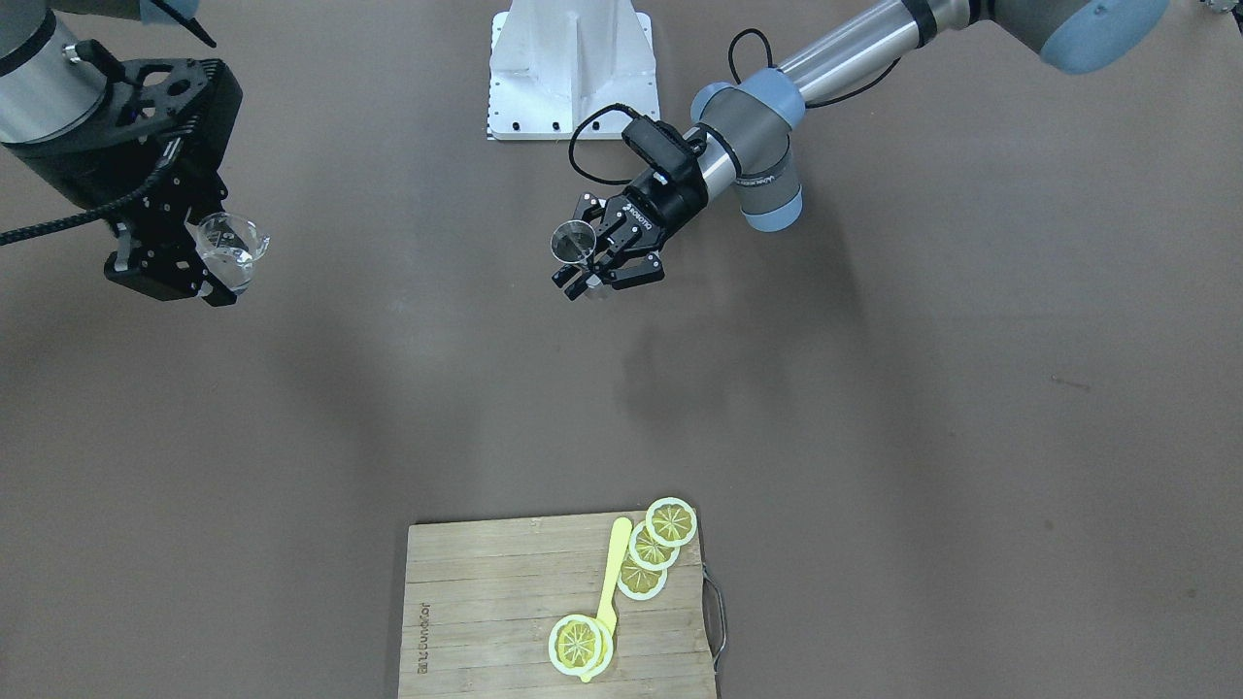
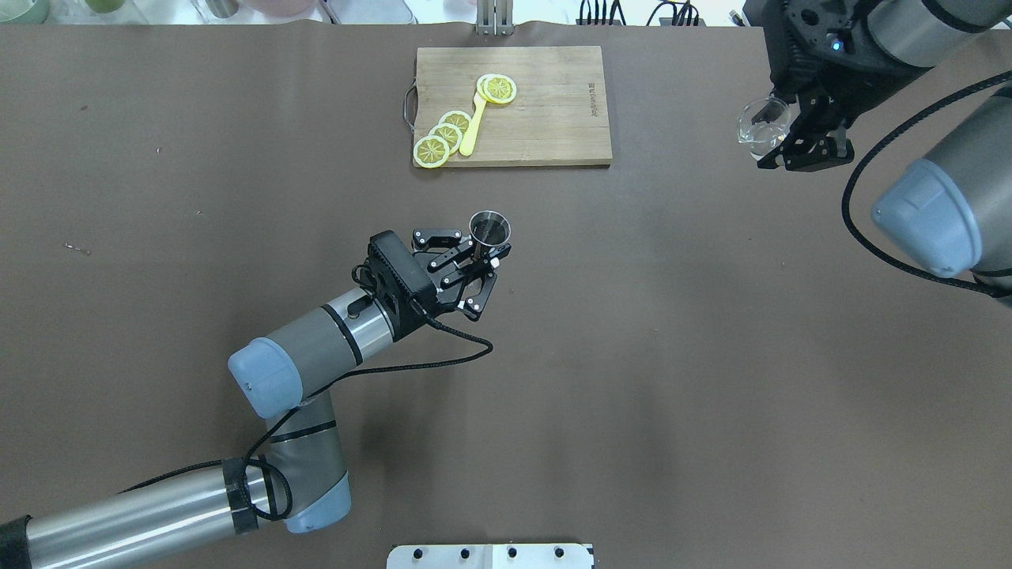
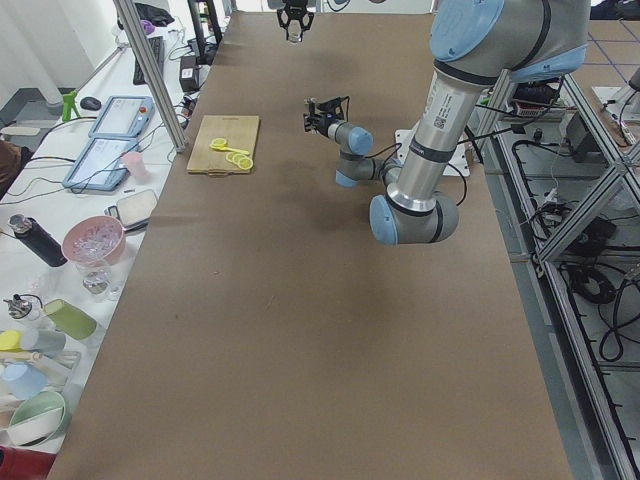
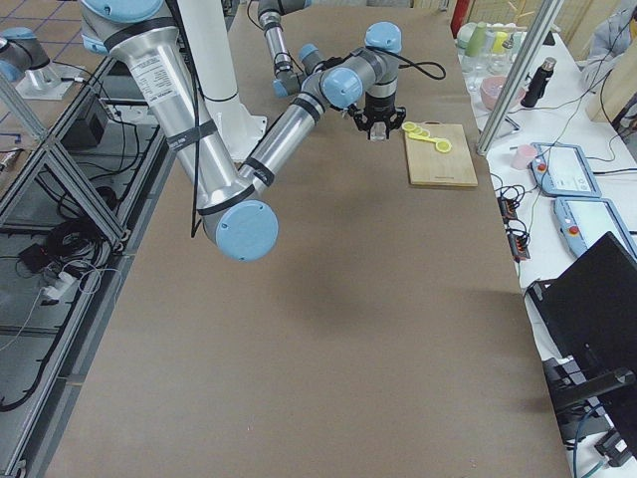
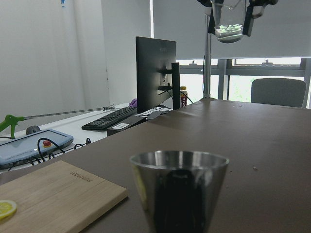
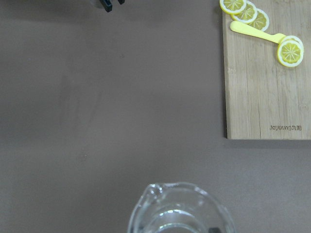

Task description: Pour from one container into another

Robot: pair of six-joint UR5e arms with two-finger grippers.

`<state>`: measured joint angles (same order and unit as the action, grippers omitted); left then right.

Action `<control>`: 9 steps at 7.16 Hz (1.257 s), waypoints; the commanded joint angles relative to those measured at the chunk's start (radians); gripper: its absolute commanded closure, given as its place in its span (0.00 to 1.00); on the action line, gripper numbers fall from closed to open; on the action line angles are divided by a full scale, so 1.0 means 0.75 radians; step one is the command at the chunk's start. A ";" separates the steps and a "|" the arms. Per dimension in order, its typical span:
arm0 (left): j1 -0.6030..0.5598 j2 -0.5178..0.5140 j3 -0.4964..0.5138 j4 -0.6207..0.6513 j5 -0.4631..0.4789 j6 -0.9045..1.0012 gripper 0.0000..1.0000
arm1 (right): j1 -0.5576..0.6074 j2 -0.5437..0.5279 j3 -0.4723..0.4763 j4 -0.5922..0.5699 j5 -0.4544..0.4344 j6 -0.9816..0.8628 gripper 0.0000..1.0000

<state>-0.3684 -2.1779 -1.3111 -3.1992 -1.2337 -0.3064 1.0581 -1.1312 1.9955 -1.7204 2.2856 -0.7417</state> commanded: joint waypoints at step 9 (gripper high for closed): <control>-0.225 -0.041 -0.005 0.249 0.002 -0.001 1.00 | 0.060 -0.324 -0.594 1.527 0.098 0.736 1.00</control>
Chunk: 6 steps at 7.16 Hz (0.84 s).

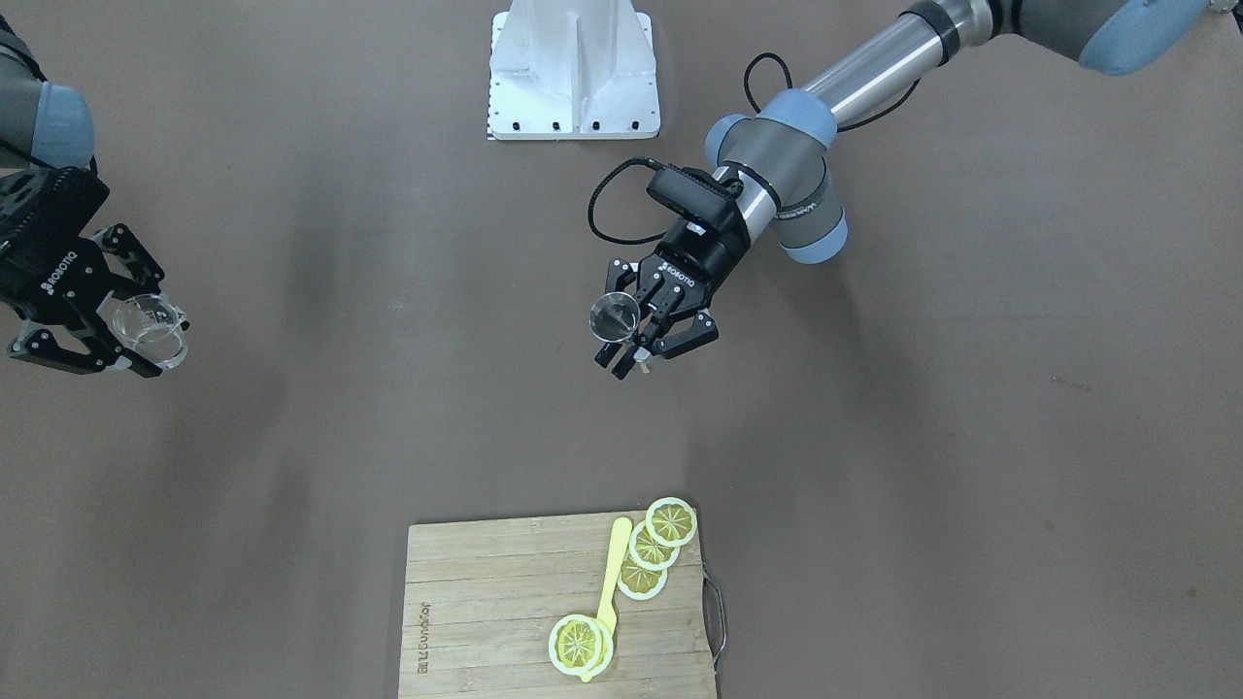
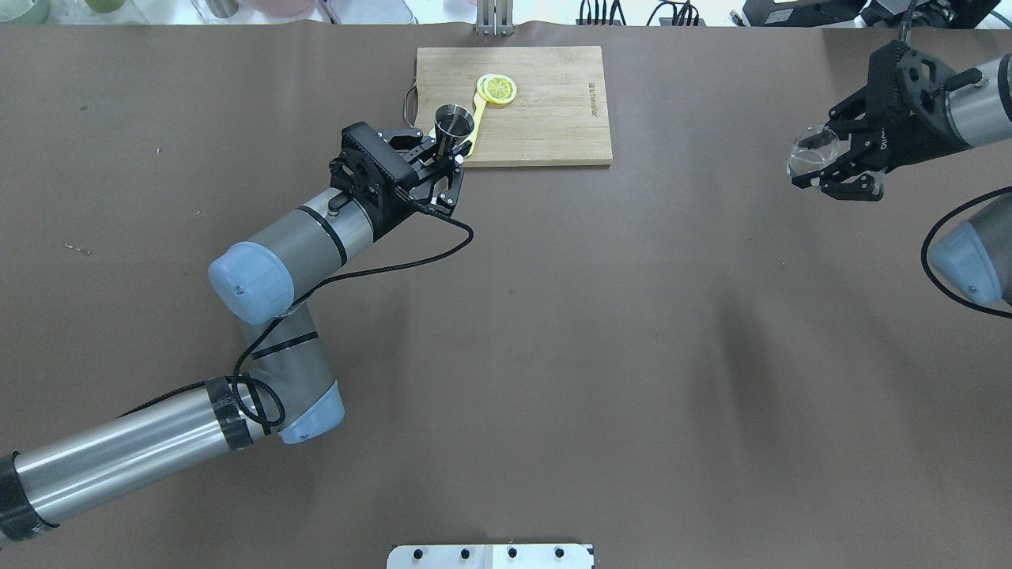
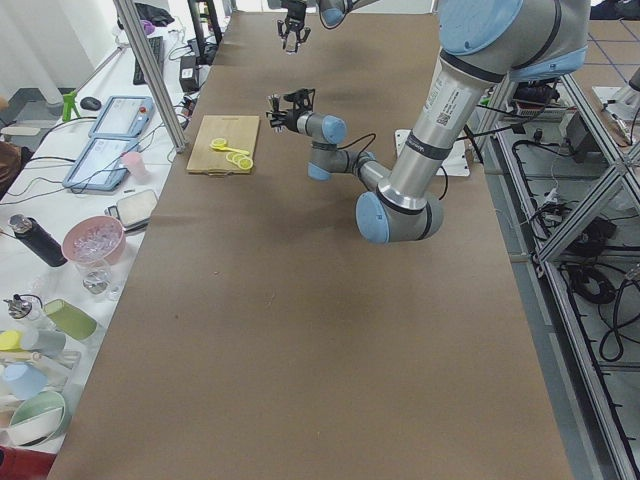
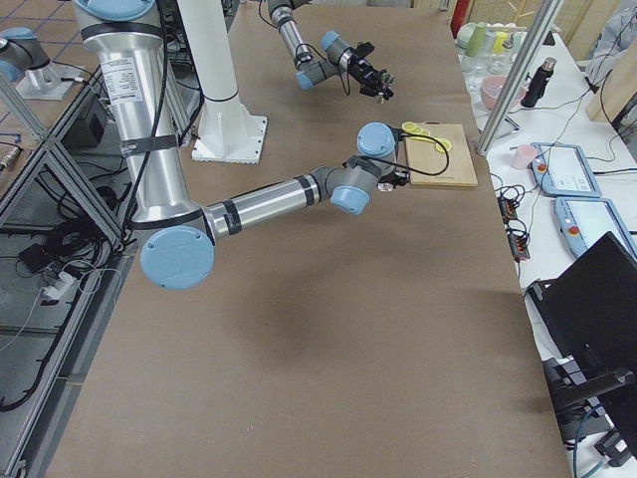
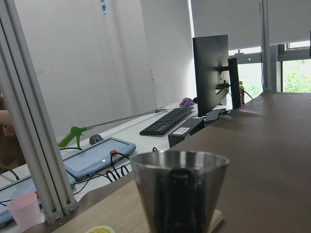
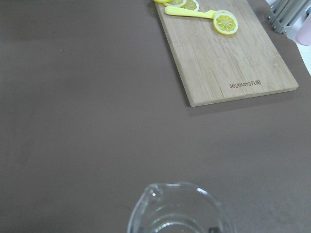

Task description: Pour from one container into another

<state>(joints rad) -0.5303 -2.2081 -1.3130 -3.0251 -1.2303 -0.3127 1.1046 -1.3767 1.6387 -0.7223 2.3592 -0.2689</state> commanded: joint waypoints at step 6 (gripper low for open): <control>-0.050 0.101 -0.002 -0.057 -0.133 0.008 1.00 | -0.088 0.066 -0.385 0.621 -0.030 0.508 1.00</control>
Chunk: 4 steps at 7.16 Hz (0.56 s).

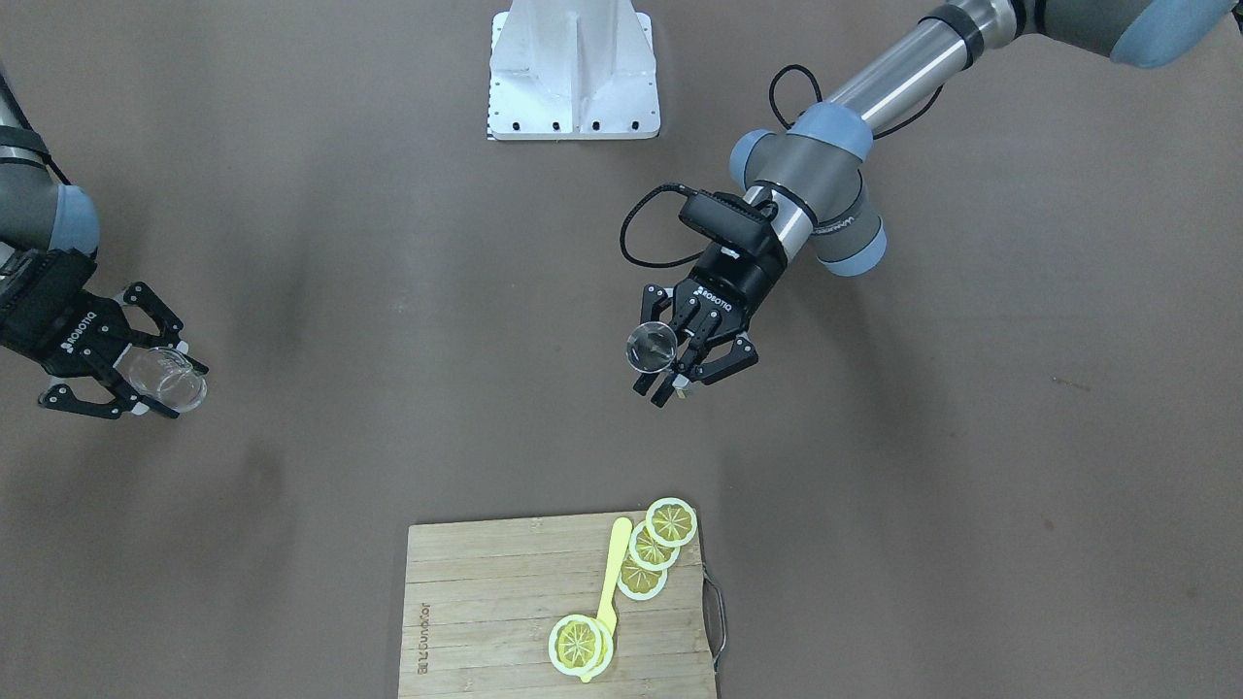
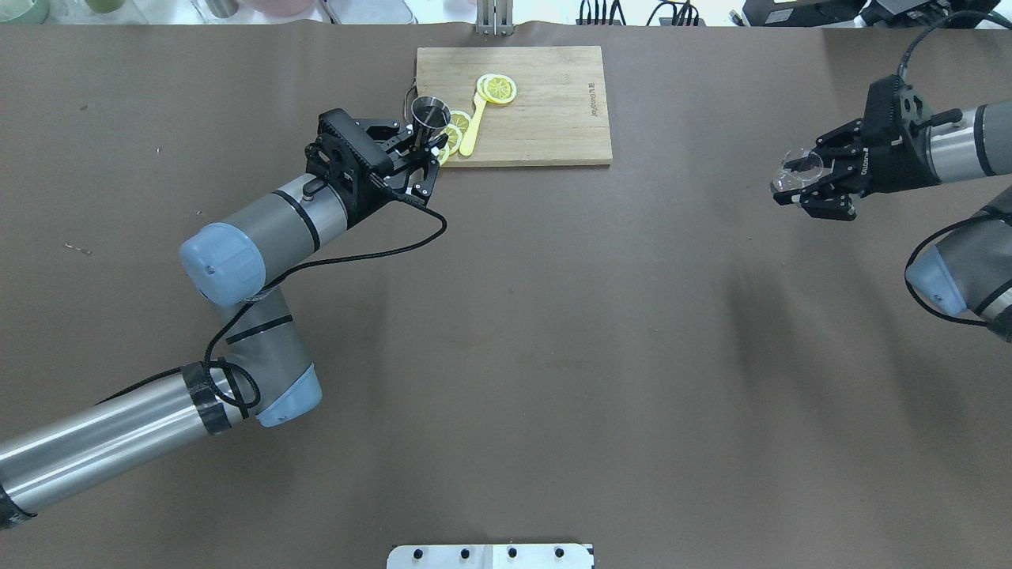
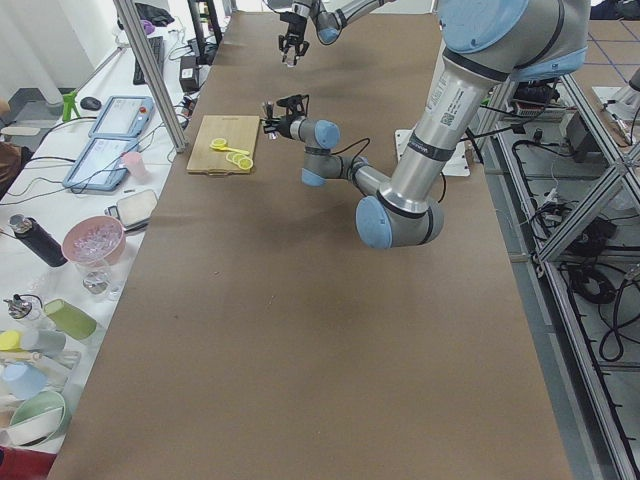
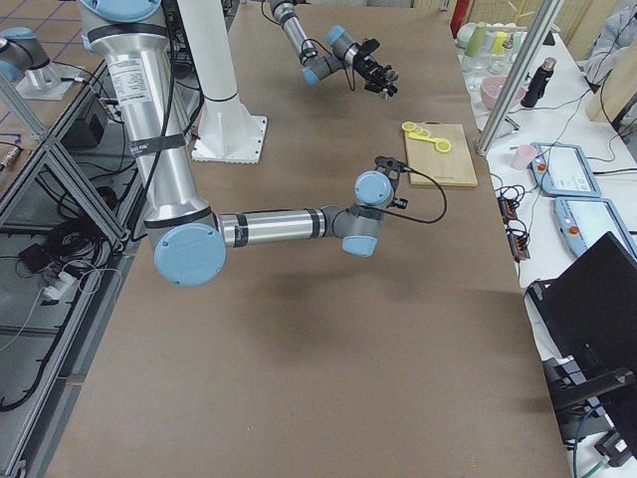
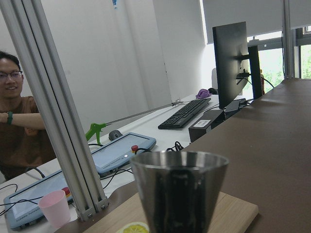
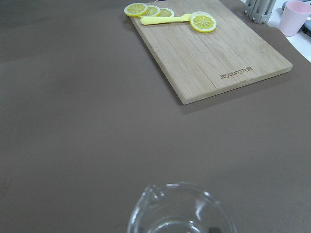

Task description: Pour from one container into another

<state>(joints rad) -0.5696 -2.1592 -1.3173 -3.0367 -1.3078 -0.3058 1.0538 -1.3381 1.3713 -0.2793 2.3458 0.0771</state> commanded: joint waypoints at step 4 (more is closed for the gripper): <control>-0.121 0.013 -0.039 0.072 -0.094 -0.012 1.00 | -0.227 -0.020 -0.071 0.268 -0.276 0.288 1.00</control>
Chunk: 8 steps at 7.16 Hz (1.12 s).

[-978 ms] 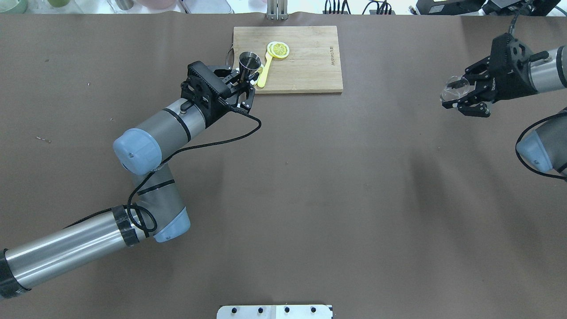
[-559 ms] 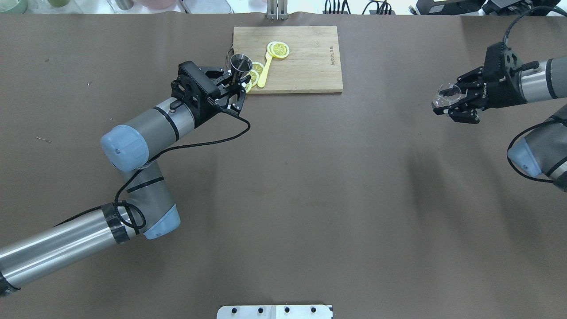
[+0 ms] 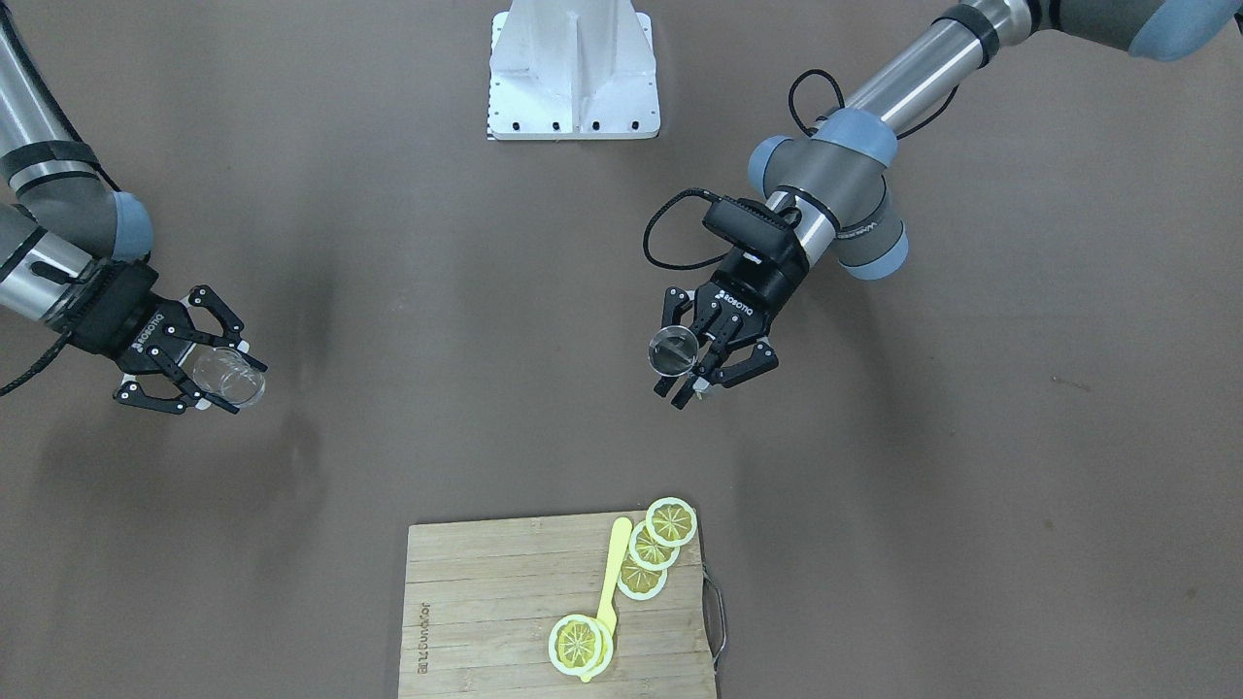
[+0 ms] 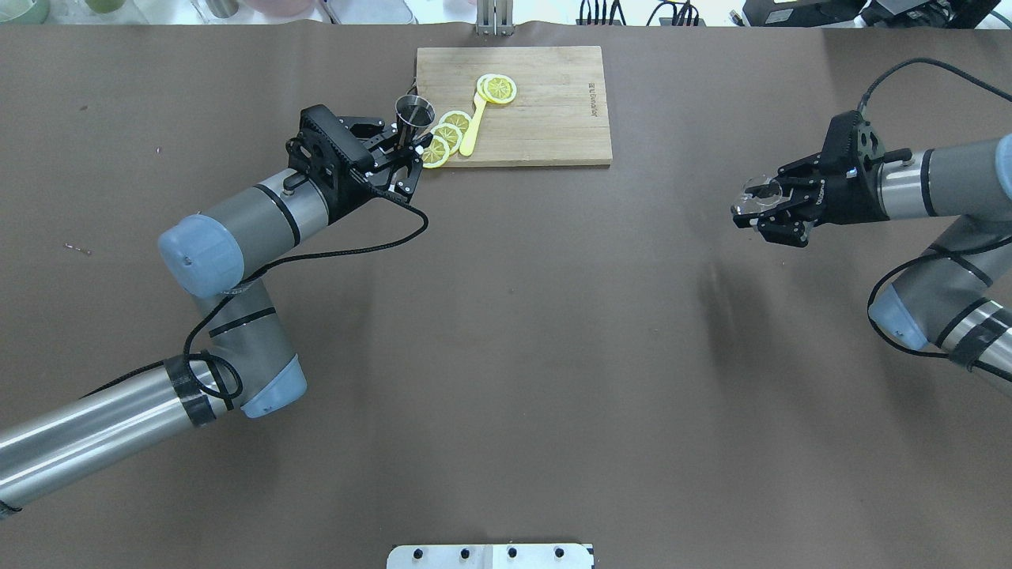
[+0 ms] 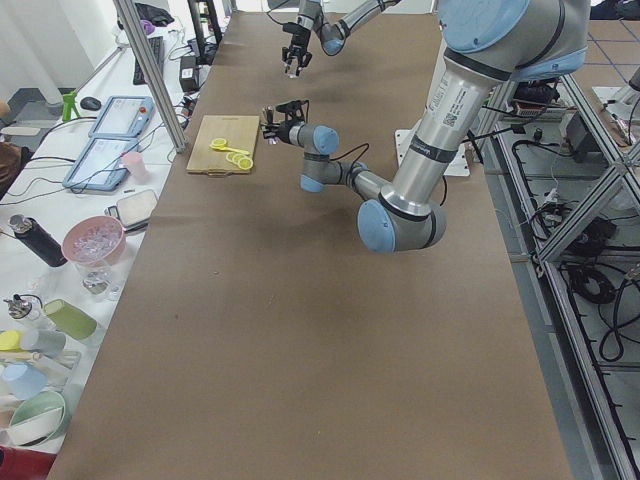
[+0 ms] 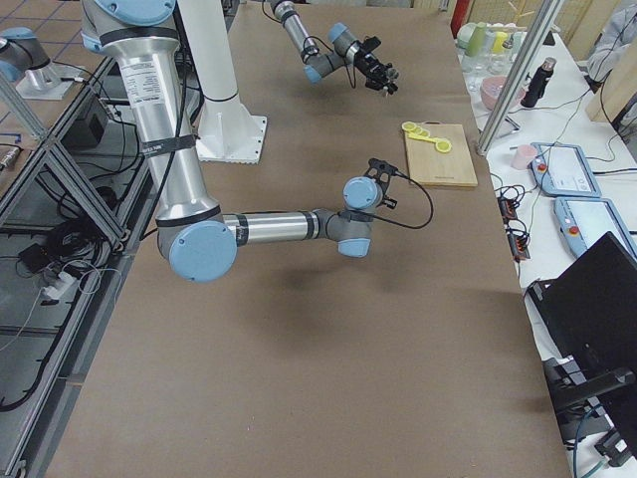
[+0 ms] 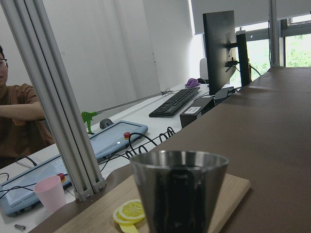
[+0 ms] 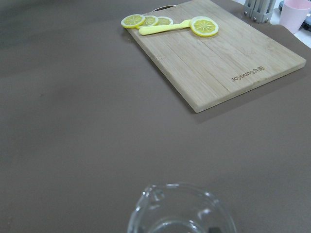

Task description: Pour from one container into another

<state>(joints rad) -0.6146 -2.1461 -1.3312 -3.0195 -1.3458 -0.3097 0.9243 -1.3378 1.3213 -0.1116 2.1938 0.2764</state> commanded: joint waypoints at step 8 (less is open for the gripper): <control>-0.107 0.084 -0.201 0.314 0.058 -0.175 1.00 | -0.199 -0.006 -0.209 0.218 -0.350 0.022 1.00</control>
<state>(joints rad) -0.7016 -2.1054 -1.4967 -2.7642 -1.3423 -0.3802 0.7781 -1.3527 1.1786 0.0505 1.9338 0.2930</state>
